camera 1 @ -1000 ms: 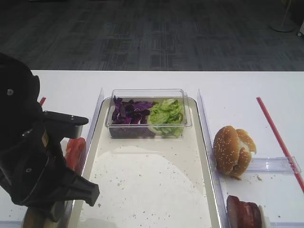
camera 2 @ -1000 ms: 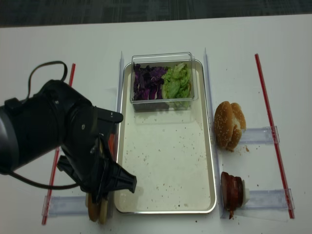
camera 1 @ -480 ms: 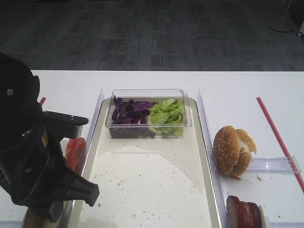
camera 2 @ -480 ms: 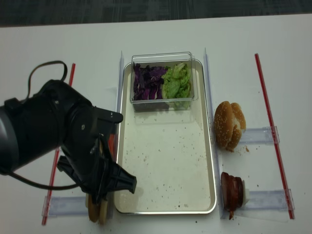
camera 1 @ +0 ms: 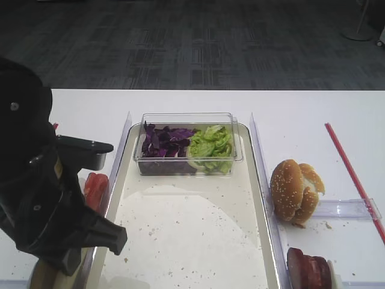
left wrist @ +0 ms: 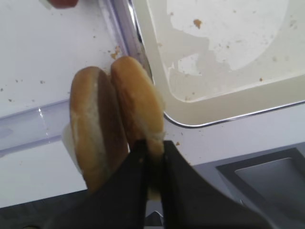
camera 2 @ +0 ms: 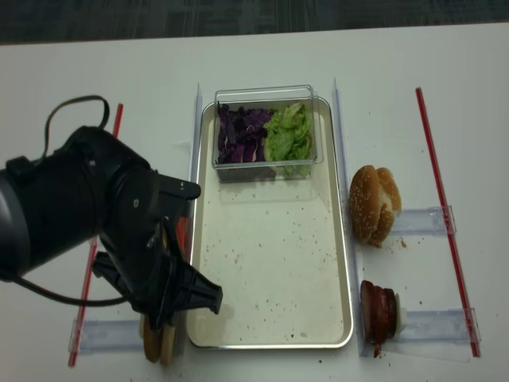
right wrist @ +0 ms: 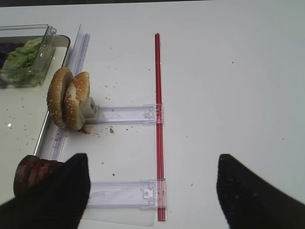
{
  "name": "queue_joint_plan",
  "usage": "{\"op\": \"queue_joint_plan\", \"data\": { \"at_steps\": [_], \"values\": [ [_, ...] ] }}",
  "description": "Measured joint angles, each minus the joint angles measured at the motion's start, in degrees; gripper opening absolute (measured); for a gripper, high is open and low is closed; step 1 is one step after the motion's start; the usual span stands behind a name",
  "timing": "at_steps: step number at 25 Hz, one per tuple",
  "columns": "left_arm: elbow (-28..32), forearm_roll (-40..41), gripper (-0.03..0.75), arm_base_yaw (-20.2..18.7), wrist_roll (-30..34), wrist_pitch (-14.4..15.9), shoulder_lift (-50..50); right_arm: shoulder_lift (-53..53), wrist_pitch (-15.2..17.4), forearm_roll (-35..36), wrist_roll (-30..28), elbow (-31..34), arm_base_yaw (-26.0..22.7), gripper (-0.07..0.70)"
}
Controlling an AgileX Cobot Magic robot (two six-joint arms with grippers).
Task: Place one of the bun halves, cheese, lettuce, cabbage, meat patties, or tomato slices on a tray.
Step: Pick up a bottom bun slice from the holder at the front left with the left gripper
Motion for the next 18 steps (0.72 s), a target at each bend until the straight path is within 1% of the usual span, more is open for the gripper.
{"op": "queue_joint_plan", "data": {
  "at_steps": [3, 9, 14, 18],
  "values": [
    [-2.8, 0.1, 0.027, 0.0, 0.4, 2.3, 0.0, 0.0, 0.0, 0.0, 0.0, 0.0, 0.0, 0.571],
    [-9.1, 0.1, 0.027, 0.0, 1.4, 7.9, 0.0, 0.0, 0.0, 0.0, 0.0, 0.0, 0.0, 0.571],
    [-14.1, 0.1, 0.024, 0.0, 2.6, 8.8, 0.0, 0.0, 0.0, 0.0, 0.0, 0.0, 0.0, 0.571],
    [-15.0, 0.1, 0.024, 0.0, 3.5, 9.1, 0.0, 0.0, 0.0, 0.0, 0.0, 0.0, 0.0, 0.571]
  ]
}}
